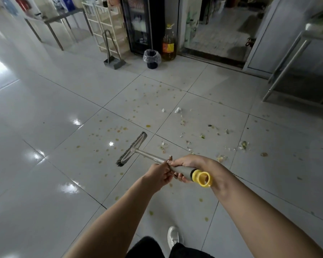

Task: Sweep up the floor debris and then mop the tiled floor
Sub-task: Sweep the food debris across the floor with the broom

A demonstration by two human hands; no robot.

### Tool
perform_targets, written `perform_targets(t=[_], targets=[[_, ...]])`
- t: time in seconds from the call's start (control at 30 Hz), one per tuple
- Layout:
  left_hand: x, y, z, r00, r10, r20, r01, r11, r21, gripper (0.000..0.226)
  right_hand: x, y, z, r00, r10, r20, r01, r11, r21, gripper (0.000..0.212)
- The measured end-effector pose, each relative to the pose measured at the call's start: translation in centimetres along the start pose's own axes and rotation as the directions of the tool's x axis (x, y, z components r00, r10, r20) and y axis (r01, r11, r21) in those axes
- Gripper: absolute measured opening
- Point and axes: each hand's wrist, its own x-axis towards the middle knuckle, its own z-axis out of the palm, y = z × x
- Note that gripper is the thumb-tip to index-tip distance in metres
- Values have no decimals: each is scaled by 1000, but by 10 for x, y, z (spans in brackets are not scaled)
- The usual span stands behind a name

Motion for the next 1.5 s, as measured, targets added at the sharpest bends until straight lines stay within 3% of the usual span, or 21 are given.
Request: perform_targets(t=[0.27,0.57,0.73,0.93,1.0,1.17,1.4,1.5], targets=[[65,59,4,999,-29,37,28,999,19,25,36,-70,-34,1000,18,0,-18,1000,9,36],[167,130,-5,975,-170,142,165,985,48,29,100,-166,-70,996,76,-47,-78,996,-43,29],[214,166,-9,955,-276,111,269,960,72,31,138,-209,-80,994,60,-91,-66,996,-60,34],[264,174,0,963,-268,24,265,960,89,32,178,-231,-100,990,90,-113,-112,971,-209,35],[279,174,5,964,-265,-25,266,958,104,32,191,-233,-111,987,122,-101,-139,975,-173,34],[318,170,25,971,-198,-131,221,956,195,37,225,-236,-149,984,171,-45,-164,979,123,17],[383,158,73,946,-233,-225,280,937,207,39,278,-237,-225,966,253,53,-259,951,167,18],[406,152,89,947,-251,-202,295,927,232,34,295,-237,-252,938,331,100,-345,921,184,19]])
